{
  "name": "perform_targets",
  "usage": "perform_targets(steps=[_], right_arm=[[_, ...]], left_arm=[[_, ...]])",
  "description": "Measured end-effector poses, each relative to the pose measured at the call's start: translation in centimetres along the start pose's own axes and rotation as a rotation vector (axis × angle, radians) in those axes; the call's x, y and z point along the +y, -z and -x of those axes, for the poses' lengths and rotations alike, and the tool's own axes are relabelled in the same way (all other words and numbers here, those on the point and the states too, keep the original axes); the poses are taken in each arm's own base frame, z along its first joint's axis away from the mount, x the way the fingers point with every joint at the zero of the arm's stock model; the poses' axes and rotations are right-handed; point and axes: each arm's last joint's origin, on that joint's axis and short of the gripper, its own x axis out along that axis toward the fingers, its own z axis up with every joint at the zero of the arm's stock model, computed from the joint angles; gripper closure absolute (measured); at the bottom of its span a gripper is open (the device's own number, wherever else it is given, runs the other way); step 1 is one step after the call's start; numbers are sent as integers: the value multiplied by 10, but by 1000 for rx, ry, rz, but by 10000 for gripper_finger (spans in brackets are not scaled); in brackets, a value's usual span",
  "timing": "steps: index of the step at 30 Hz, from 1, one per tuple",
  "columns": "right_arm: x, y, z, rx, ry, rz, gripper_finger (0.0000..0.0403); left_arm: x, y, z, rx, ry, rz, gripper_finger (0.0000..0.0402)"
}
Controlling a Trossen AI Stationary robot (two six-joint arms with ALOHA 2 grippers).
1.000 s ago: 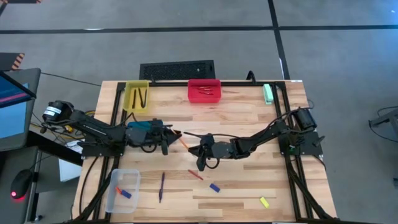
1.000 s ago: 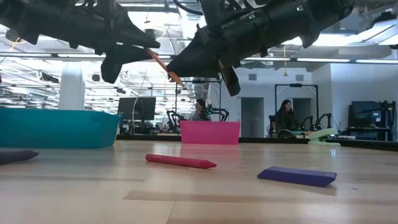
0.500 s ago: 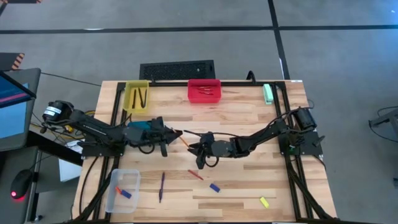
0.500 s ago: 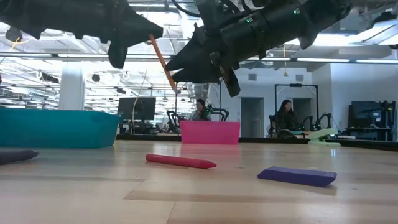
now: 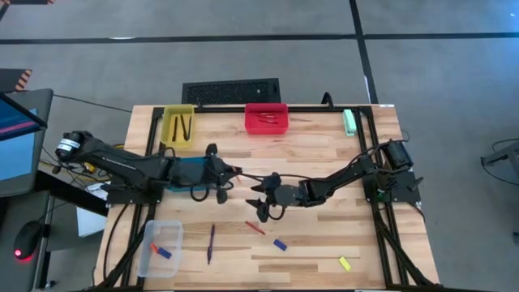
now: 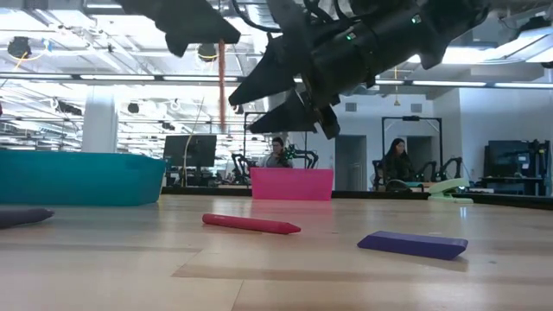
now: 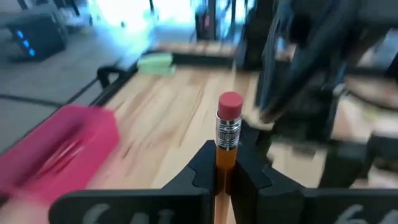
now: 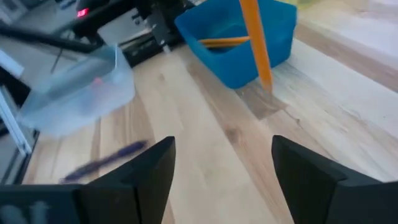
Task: Sort crayons/erasers/pens/pencils in bins
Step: Put the yellow pencil into the blue bin, then put the blue eraser into the transparent bin
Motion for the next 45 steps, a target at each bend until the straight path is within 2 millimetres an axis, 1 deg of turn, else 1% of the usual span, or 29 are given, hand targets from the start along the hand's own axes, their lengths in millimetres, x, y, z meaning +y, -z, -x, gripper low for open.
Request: perform_targets(steps=[2, 4, 6, 8, 11, 13, 15, 17, 20, 22, 26, 30, 34, 37, 41, 45], right_arm=[[2, 2, 1, 16, -20, 39, 135], [6, 4, 3, 16, -31, 75, 151], [9, 6, 4, 21, -39, 103, 177], [11, 8, 5, 23, -46, 132, 212], [14, 9, 7, 26, -55, 172, 270], [14, 9, 7, 25, -55, 179, 307], [14, 9, 6, 25, -54, 181, 340], [14, 9, 6, 25, -54, 181, 367], [14, 9, 6, 25, -54, 182, 396], [14, 9, 7, 25, -55, 184, 397], [16, 11, 8, 27, -62, 187, 385], [16, 11, 8, 27, -62, 186, 388], [16, 11, 8, 27, -62, 187, 399], [16, 11, 8, 27, -62, 193, 399], [16, 11, 8, 27, -62, 200, 390], [16, 11, 8, 26, -62, 209, 386]], left_arm=[[1, -7, 4, 99, -20, -58, 391], [5, -12, 11, 223, -68, -128, 391], [11, -12, 19, 351, -131, -180, 391], [19, -9, 28, 481, -196, -194, 391], [29, 2, 41, 669, -267, -209, 391], [35, 11, 46, 765, -296, -213, 391], [40, 22, 46, 841, -286, -193, 391], [43, 31, 43, 879, -262, -168, 391], [52, 45, 38, 941, -227, -166, 391], [58, 53, 33, 956, -211, -139, 391], [72, 63, 27, 988, -169, -70, 391], [83, 68, 24, 1003, -130, -25, 391], [90, 68, 23, 1007, -140, 6, 384], [92, 68, 23, 1012, -138, 2, 364], [92, 68, 24, 1018, -135, -4, 327], [92, 61, 27, 1037, -129, -27, 292]])
